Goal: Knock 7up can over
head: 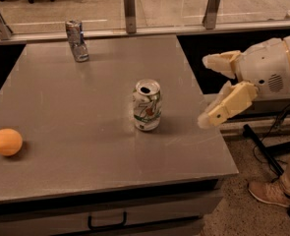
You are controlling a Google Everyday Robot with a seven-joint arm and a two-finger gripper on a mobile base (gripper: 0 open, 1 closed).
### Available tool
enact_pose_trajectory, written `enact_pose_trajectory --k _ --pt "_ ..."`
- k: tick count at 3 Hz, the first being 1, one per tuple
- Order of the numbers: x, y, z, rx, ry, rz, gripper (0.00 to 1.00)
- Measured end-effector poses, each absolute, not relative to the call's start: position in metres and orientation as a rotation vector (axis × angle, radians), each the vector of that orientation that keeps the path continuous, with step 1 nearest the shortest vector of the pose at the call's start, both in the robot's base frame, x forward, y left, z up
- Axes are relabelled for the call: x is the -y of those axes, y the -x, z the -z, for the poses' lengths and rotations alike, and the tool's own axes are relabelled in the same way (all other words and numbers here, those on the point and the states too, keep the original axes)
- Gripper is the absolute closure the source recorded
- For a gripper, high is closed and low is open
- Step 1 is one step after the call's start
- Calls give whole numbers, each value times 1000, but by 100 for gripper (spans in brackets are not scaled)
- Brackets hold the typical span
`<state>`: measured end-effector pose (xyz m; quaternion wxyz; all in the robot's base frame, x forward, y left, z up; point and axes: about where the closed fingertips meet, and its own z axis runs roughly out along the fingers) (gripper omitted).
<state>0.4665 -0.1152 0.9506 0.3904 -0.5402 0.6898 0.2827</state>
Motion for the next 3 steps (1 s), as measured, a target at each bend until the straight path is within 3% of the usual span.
enact_pose_trajectory --k 3 --pt "88 -466 -955 -1577 1366 -738 0"
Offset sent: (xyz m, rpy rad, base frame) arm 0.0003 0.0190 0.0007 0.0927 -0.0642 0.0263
